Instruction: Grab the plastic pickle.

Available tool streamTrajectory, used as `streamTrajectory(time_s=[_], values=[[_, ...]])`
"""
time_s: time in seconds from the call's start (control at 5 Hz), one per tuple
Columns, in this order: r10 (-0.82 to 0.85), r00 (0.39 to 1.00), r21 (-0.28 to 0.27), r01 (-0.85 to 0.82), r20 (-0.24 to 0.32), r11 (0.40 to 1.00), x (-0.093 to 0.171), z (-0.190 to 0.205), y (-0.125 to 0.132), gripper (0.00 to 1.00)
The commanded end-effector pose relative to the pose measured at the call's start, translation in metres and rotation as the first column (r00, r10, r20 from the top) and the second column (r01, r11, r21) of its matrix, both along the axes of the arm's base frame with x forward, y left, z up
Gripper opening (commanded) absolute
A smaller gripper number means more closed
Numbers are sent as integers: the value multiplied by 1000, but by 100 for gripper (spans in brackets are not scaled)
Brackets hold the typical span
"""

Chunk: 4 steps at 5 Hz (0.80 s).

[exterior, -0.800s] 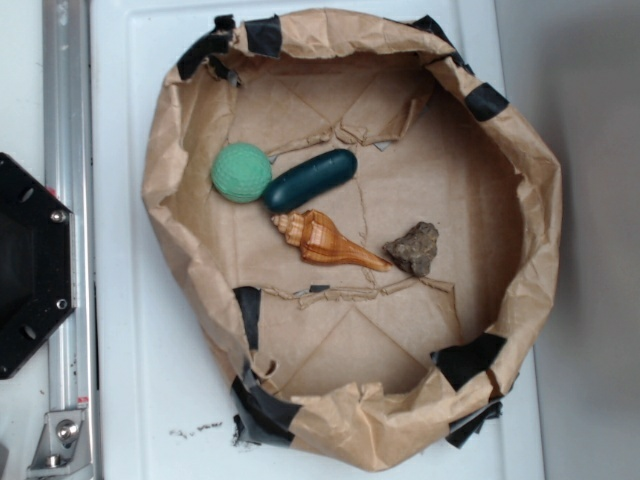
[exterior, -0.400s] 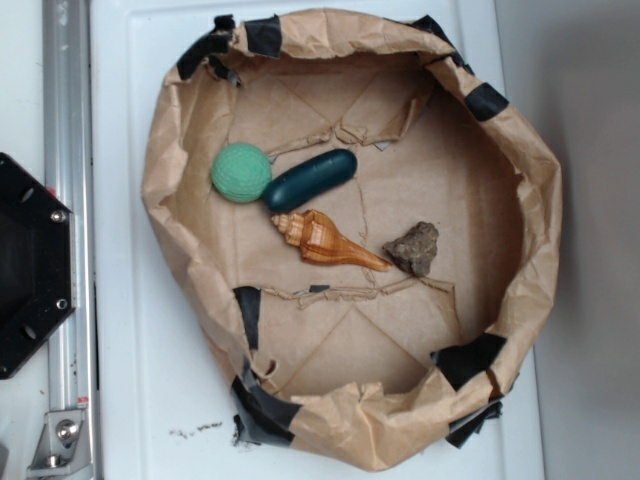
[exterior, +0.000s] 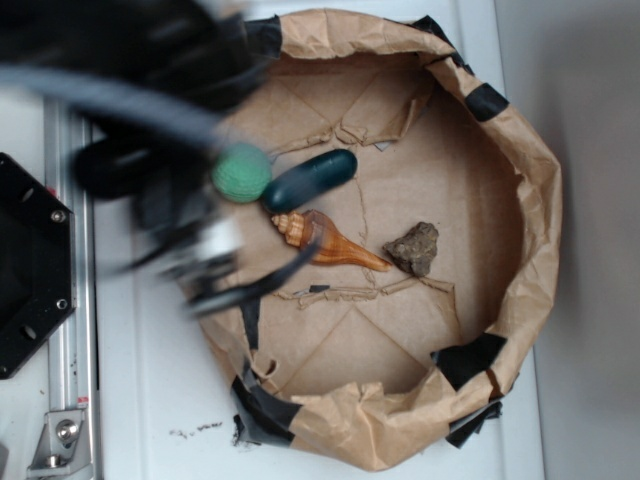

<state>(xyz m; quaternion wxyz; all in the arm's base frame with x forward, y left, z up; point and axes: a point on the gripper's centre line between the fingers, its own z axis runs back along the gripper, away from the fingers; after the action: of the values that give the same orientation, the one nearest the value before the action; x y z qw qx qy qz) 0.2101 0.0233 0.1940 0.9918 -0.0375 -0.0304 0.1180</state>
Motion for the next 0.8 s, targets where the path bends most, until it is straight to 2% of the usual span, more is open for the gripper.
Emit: streamTrajectory(time_s=[0.0, 0.2, 0.4, 0.6], values=[[176, 982, -34, -174, 69, 984, 31, -92, 14, 100], [188, 981, -52, -190, -47, 980, 31, -143, 3, 100], [189, 976, -69, -198, -112, 978, 33, -164, -4, 100], [274, 945, -100, -295, -177, 950, 42, -177, 11, 100]])
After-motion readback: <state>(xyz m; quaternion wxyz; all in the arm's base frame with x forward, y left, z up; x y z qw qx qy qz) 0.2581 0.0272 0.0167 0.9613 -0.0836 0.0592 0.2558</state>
